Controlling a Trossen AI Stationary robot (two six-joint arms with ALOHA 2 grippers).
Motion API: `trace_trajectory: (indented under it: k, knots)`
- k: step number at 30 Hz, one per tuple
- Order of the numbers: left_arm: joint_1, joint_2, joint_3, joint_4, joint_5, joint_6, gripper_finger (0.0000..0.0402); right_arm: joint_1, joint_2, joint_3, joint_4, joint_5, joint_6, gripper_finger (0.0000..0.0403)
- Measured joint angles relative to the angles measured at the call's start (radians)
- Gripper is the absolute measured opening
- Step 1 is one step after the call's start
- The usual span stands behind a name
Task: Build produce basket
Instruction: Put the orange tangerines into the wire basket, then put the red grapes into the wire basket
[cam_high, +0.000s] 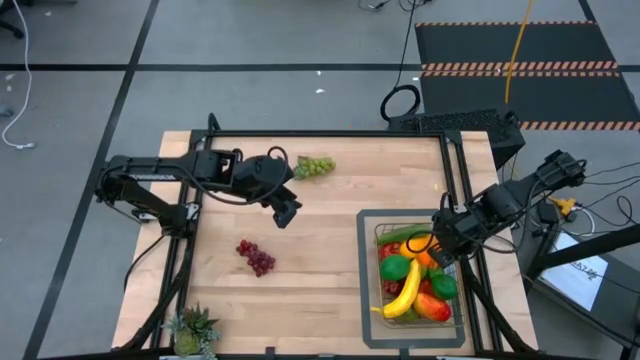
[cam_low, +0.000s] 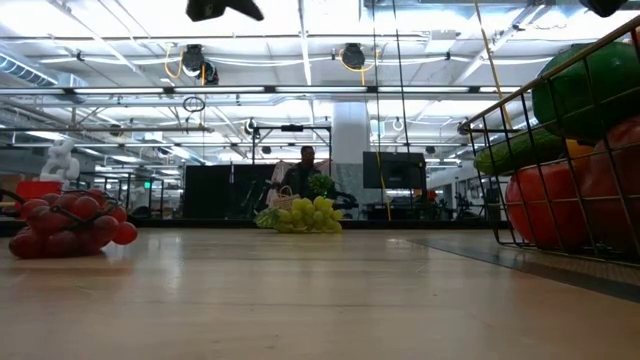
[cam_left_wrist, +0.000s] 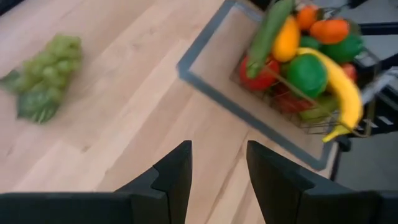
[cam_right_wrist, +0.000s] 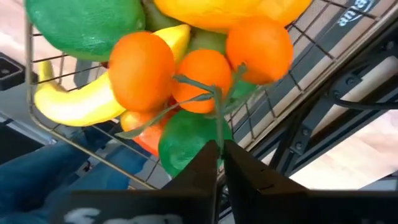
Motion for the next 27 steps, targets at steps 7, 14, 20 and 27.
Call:
trace_trajectory:
  k: [7, 14, 20, 27]
  knots:
    - [-0.067, 0.007, 0.0, -0.142, -0.05, -0.099, 0.0153, 0.0, -0.026, -0.003, 0.03, -0.002, -0.013, 0.0101]
    - [-0.167, 0.006, -0.089, -0.183, 0.034, -0.058, 0.0201, 0.0, -0.095, -0.003, 0.067, 0.044, -0.048, 0.0182]
    - [-0.244, 0.006, -0.231, -0.093, 0.053, 0.062, 0.0253, 0.0, -0.141, -0.003, 0.069, 0.125, -0.048, 0.0205]
    - [-0.285, 0.007, -0.413, 0.023, 0.114, 0.18, 0.0229, -0.001, -0.154, -0.003, 0.071, 0.188, -0.104, 0.0205]
